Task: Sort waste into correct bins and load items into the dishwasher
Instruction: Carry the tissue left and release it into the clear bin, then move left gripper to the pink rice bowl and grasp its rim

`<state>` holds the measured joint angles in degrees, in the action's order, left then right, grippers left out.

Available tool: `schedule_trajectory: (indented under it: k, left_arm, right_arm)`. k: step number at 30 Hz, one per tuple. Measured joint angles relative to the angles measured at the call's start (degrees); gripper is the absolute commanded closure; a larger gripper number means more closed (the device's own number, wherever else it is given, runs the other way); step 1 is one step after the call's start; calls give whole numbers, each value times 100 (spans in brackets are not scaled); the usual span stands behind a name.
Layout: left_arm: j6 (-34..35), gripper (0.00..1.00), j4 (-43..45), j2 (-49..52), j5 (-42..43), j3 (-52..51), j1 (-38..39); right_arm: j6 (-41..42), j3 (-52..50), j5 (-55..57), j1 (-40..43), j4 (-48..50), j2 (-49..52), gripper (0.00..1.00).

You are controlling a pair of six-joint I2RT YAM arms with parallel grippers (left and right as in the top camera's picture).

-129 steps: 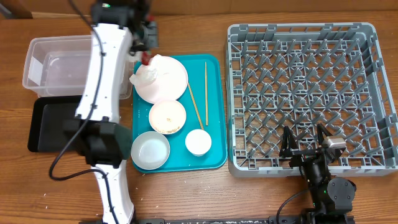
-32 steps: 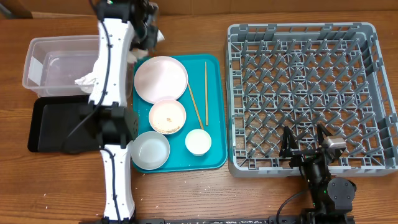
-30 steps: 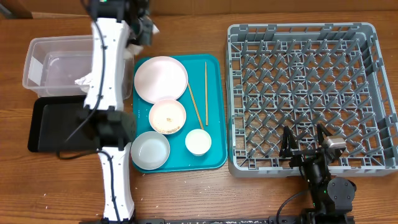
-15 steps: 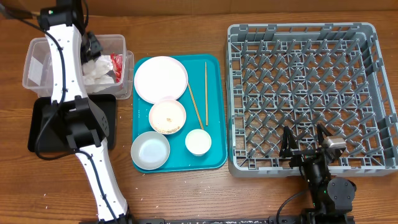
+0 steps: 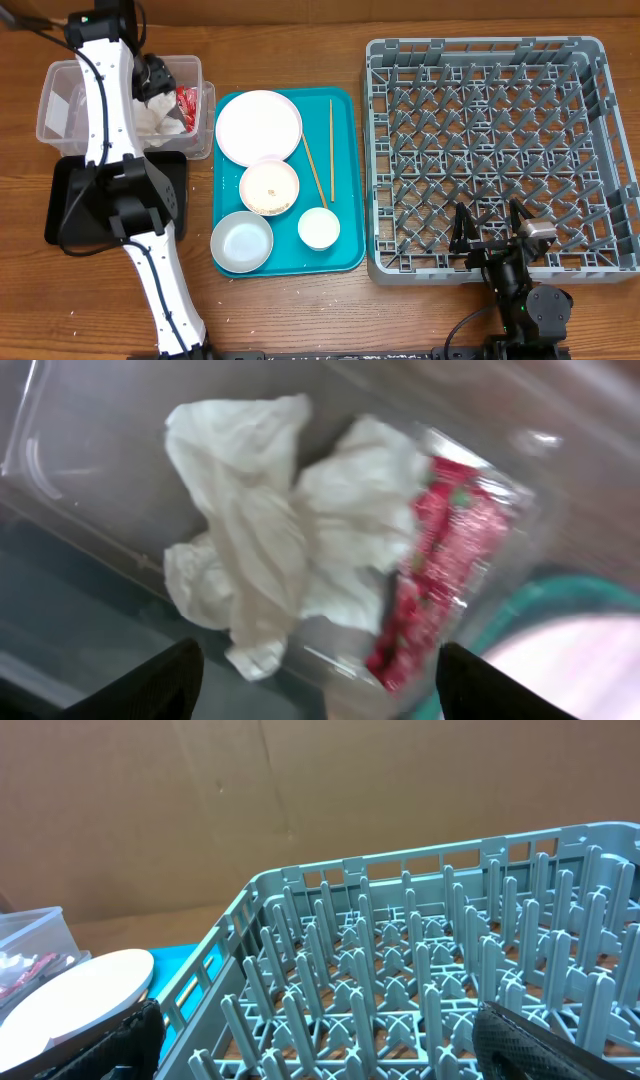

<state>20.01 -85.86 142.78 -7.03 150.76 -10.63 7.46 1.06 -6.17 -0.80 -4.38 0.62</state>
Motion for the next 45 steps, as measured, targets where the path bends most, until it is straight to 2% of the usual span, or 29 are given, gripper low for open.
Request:
schedule_trajectory:
  k: [5, 11, 16, 26, 39, 45]
  left_arm:
    - [-437, 21, -92, -769, 426, 125, 350]
    - [-874, 10, -225, -1818, 645, 284, 1075]
    - [-1128, 2, -520, -2118, 634, 356, 1694]
    - [-1174, 1, -1075, -2050, 590, 323, 2116]
    - [-1209, 2, -1080, -2098, 592, 299, 2343]
    - [-1132, 2, -1082, -2586, 595, 260, 2450]
  right_arm:
    - [-4, 0, -2, 0, 7, 0, 0]
    - [0, 0, -2, 0, 2, 0, 0]
    - [2, 0, -2, 0, 4, 0, 0]
    - [-2, 0, 0, 0, 2, 0, 0]
    - [0, 0, 0, 0, 2, 0, 0]
    - [0, 0, 0, 0, 2, 0, 0]
